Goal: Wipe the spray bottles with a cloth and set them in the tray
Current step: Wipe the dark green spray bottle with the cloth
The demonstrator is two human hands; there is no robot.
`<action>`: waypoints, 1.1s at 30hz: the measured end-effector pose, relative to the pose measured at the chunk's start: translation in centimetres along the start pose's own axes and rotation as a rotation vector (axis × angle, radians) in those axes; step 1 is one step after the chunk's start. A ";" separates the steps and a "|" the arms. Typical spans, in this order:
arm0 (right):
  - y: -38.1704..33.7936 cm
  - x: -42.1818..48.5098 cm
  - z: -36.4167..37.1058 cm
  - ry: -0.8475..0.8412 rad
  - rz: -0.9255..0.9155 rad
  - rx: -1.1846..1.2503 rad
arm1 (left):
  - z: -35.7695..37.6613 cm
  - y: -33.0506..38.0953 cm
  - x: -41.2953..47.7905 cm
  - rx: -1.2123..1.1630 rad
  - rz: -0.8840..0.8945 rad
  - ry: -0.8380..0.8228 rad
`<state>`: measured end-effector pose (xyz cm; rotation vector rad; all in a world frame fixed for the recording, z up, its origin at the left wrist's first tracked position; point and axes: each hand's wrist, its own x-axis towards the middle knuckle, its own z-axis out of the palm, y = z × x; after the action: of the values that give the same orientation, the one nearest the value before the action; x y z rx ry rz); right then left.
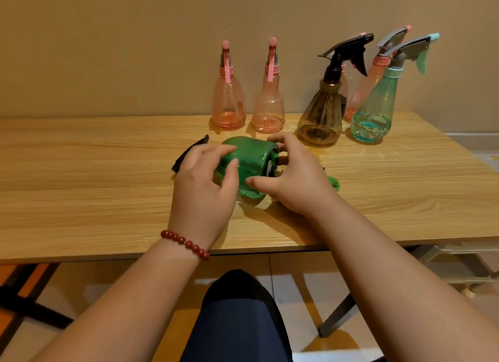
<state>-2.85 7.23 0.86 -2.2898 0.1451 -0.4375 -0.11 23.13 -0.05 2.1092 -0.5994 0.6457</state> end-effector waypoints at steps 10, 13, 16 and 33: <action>-1.0 -1.0 -0.6 0.273 -0.020 0.372 | 0.9 1.8 2.6 -0.712 -0.617 -0.291; -0.6 -1.2 -0.9 0.217 -0.053 0.313 | 0.9 2.6 4.1 -0.733 -0.570 -0.270; 0.0 -1.3 -2.1 0.145 -0.045 0.230 | 1.0 2.5 4.5 -0.822 -0.559 -0.317; 3.0 -0.4 -5.1 0.273 0.050 0.213 | 5.6 6.0 5.9 -0.505 -0.290 -0.475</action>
<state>-4.96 1.77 1.74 -2.0060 0.2773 -0.7045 1.97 14.22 4.20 1.8086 -0.6150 -0.1716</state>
